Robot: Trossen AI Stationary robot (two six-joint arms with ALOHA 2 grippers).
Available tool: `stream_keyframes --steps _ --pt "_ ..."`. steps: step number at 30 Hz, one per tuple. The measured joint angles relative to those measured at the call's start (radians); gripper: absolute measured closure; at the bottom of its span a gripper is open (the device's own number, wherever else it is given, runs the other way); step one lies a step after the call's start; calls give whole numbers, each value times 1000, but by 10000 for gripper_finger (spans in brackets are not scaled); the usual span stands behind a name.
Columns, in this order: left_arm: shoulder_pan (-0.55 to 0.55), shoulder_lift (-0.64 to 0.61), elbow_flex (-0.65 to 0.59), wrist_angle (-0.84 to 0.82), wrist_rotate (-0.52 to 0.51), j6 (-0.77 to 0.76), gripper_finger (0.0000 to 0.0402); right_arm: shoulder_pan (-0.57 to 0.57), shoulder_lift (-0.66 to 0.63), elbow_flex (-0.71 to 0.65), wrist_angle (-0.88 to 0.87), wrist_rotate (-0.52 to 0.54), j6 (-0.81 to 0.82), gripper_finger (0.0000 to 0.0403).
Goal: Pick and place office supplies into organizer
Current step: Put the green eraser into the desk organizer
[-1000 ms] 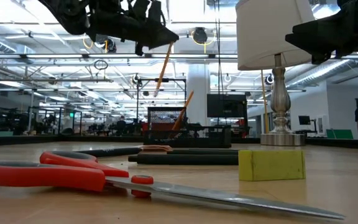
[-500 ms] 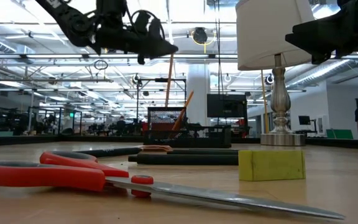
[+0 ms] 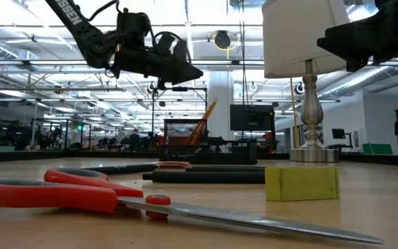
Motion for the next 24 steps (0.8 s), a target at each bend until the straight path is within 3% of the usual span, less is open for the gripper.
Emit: stream_keyframes --steps 4,9,15,20,24 --pt "-19 -36 0 -42 29 -102 351 0 0 0 0 0 0 250" --pt "-94 -99 0 -206 56 -97 351 0 0 0 0 0 0 250" --pt "-243 -183 -36 -283 -105 -101 350 0 0 0 0 0 0 250" --pt "-365 -244 -102 -341 -273 -295 350 0 0 0 2 0 0 250" --pt "-431 -252 -150 -361 -294 -327 350 0 0 0 3 0 0 250"
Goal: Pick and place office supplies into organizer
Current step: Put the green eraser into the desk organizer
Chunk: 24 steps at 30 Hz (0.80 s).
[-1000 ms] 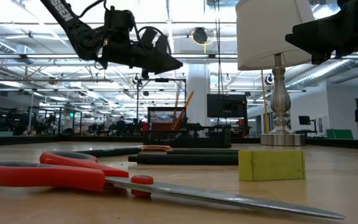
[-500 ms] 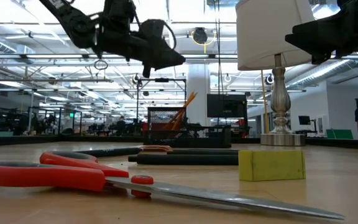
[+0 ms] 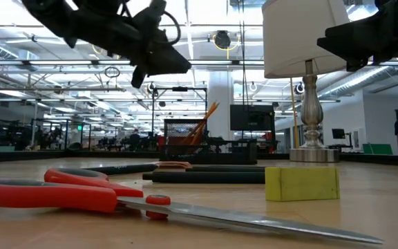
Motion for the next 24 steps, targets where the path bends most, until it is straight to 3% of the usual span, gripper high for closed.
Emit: stream_keyframes --steps 6,11,18,24 --pt "-113 0 -43 17 -17 -4 350 0 0 0 -2 0 0 250" --pt "-211 -1 -46 15 -33 78 350 0 0 0 -3 0 0 250" --pt "-370 -1 -46 -41 99 180 350 0 0 0 -2 0 0 250" --pt "-510 28 -47 -32 20 191 350 0 0 0 -3 0 0 250"
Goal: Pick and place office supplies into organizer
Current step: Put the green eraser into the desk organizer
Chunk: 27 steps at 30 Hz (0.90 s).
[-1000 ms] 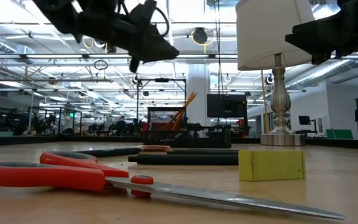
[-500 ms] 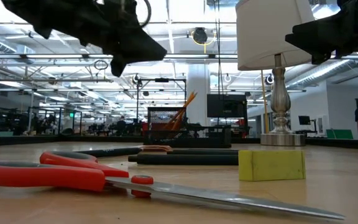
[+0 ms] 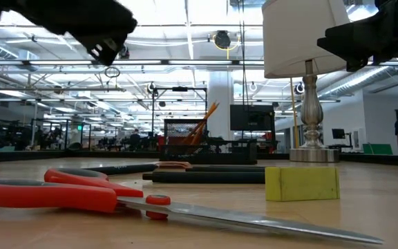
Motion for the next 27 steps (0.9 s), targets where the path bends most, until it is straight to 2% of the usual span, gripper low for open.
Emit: stream_keyframes --steps 5,7,10,15,19,24,27 --pt "-68 57 -1 6 26 173 350 0 0 0 2 0 0 250" --pt "-78 64 -1 4 2 171 350 0 0 0 2 0 0 250" --pt "-92 81 1 32 -89 180 350 0 0 0 0 0 0 250" --pt "-101 166 19 28 -53 290 350 0 0 0 1 0 0 250" --pt "-97 243 87 14 -111 268 350 0 0 0 3 0 0 250" --pt "-94 279 199 -252 -69 263 350 0 4 0 4 0 0 250" --pt "-96 280 259 -381 -96 221 350 0 6 0 3 0 0 250"
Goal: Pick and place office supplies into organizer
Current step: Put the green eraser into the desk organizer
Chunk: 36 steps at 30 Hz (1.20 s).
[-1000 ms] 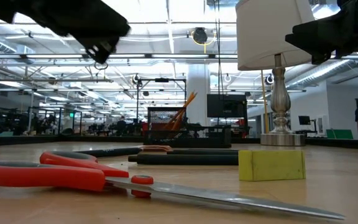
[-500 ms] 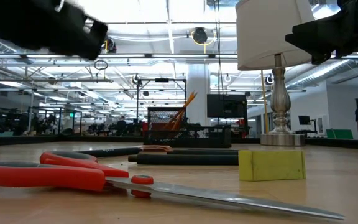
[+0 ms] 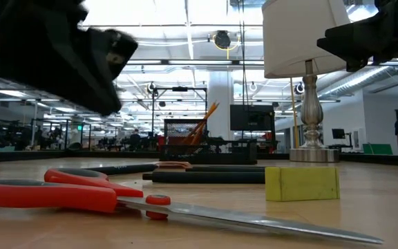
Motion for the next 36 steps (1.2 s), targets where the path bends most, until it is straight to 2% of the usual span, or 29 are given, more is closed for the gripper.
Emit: stream_keyframes --steps 6,9,14,23,27,30,32,36 --pt "2 -1 95 -246 10 -42 350 0 5 0 -2 0 0 250" --pt "-4 -2 121 -298 18 -71 350 0 5 0 0 0 0 250" --pt "-24 -2 132 -329 86 -25 350 0 5 0 -3 0 0 250" --pt "-9 20 135 -314 74 -164 350 0 5 0 -2 0 0 250" --pt "-10 21 134 -318 119 -173 350 0 5 0 -1 0 0 250" --pt "-21 22 134 -283 120 -242 350 0 5 0 -1 0 0 250" --pt "-17 21 134 -253 74 -325 350 0 5 0 -2 0 0 250" --pt "-7 17 133 -122 37 -605 350 0 5 0 -2 0 0 250"
